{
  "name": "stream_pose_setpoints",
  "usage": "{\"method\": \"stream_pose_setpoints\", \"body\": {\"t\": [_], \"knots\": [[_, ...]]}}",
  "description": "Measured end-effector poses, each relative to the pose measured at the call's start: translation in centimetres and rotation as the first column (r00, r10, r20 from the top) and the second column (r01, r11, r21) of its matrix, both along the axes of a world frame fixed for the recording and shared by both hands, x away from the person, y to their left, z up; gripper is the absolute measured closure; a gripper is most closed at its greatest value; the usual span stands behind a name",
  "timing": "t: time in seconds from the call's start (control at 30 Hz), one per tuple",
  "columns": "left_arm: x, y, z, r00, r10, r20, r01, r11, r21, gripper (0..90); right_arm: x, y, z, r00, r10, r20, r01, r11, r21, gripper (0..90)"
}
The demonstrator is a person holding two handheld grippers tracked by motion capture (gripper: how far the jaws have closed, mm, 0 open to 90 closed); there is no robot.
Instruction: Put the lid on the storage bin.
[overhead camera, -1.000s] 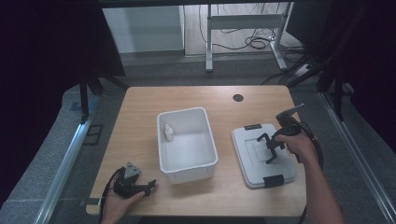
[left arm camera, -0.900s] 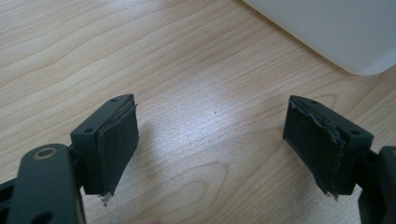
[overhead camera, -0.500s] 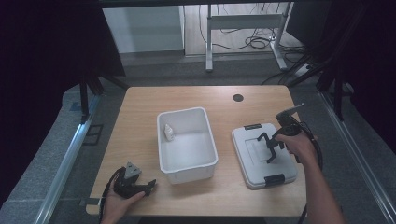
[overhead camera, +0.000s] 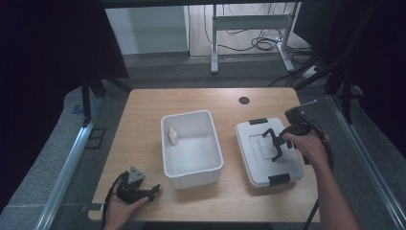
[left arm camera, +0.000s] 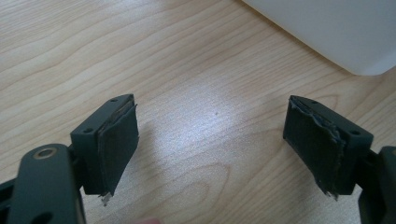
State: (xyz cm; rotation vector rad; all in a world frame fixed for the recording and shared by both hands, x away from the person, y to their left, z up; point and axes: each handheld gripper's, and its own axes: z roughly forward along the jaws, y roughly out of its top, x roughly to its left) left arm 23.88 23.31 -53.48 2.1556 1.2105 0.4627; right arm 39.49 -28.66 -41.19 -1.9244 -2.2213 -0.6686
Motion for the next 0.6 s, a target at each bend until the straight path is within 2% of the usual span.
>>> {"method": "stream_pose_setpoints", "body": {"t": [0.37, 0.6], "knots": [[0.0, 0.1, 0.0, 1.0000, 0.006, 0.002, -0.006, 1.0000, -0.004, 18.1, -0.3, 0.2, 1.2, 0.9998, 0.013, 0.018, -0.013, 0.9998, 0.017, 85.3], [0.0, 0.1, 0.1, 1.0000, 0.004, 0.002, -0.004, 1.0000, -0.006, 18.1, -0.5, 0.4, 2.6, 0.9986, 0.023, 0.047, -0.023, 0.9997, 0.013, 85.3]]}}
